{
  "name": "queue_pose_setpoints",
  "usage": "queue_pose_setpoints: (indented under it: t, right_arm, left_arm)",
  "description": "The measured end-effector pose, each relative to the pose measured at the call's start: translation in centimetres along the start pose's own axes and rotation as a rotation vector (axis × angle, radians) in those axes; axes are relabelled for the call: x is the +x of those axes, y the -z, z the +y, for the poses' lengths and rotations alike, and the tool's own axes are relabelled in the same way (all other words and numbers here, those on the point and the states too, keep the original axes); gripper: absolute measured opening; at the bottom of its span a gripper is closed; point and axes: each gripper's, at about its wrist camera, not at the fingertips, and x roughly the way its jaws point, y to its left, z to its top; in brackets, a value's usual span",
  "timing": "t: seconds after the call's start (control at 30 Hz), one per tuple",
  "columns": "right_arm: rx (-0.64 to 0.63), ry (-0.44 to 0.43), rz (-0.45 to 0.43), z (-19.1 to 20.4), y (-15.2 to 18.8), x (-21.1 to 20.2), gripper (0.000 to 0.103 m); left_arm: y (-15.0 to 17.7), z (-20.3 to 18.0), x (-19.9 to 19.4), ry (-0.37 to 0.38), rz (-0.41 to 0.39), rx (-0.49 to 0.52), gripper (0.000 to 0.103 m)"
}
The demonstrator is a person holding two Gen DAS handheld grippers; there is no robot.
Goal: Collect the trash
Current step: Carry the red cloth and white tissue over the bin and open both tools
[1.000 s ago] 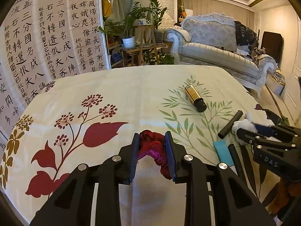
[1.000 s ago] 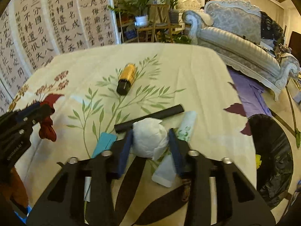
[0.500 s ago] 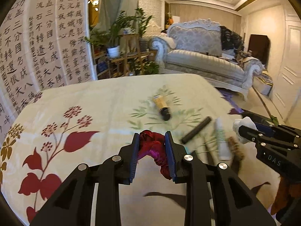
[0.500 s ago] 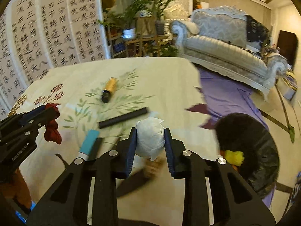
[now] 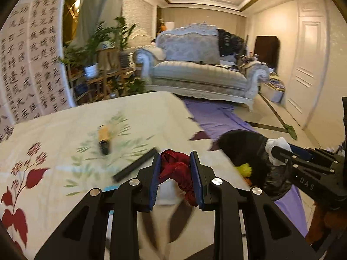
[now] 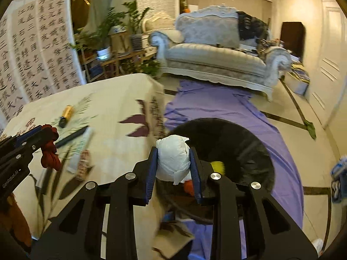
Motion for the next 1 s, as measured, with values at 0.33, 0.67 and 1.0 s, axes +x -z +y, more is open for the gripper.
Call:
queue_pose_setpoints:
  t: [0.33,0.67,1.0]
  right_arm:
    - [0.068,0.052,-0.013,-4.9,0.2,0.9,0.029]
    - [0.114,0.07,-0.006,-7.9,0.3,3.0,0.029]
    - [0.143,0.094,0.007,-9.6,0.3,4.5,0.031]
  left_arm:
    - [-1.1,-6.3,3.7,0.05,0.01,0.082,0.028]
    - [-1.8,-10.4,7.3,0.088,0.039,0.143,0.028]
    - [-2.0,-12.5,10.0,0.091,0.077,0.184,0.029]
